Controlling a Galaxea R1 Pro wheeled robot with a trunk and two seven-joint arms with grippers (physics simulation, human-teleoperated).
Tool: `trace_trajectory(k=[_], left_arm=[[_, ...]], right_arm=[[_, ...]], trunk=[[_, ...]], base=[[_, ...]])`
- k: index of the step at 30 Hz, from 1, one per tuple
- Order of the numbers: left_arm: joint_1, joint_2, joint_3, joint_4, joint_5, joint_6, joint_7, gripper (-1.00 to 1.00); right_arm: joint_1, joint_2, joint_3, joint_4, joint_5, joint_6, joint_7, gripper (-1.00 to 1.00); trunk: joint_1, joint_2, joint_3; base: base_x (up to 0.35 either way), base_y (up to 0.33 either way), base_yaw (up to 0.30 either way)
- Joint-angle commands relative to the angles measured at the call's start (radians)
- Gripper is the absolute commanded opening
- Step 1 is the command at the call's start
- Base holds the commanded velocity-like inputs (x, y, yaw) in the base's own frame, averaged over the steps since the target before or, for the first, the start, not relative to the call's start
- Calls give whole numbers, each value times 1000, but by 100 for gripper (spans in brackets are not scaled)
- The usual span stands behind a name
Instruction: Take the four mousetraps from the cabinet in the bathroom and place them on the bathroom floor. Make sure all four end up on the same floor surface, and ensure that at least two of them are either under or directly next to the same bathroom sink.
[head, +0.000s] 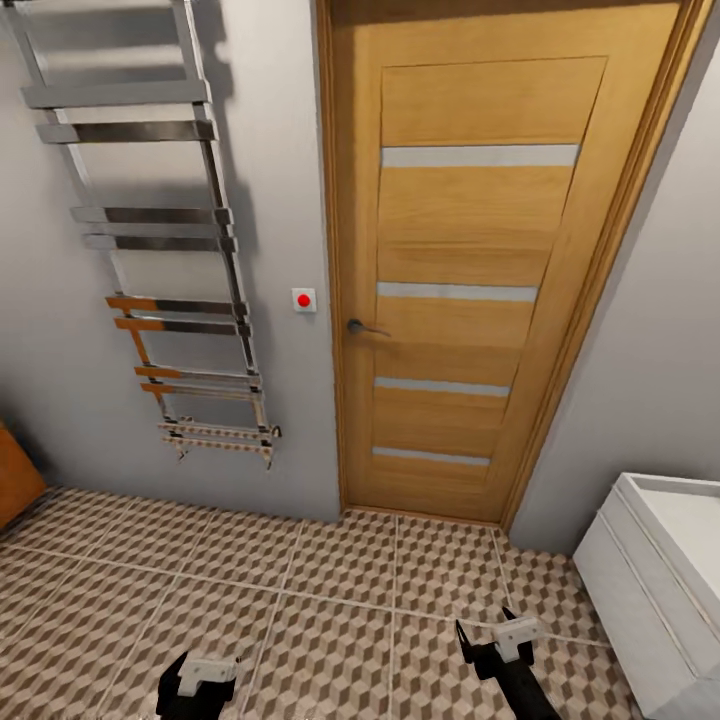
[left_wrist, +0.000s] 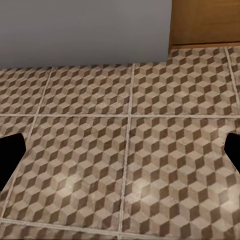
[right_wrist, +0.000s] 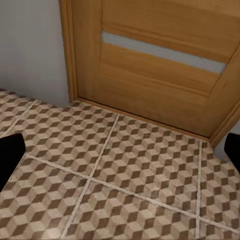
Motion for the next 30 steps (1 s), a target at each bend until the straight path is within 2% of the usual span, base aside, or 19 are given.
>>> trace_trajectory(k=[1, 30], left_arm=[[-2, -1, -9, 4, 2, -5, 5, 100], [-2, -1, -9, 3, 2, -5, 5, 100]], right_arm=[[-1, -1, 6, 0, -3, -3, 1, 100], [-1, -1, 6, 0, -3, -3, 1, 100]], trunk=[[1, -2, -2], [1, -2, -2]], base=[[0, 0, 253], [0, 0, 253]])
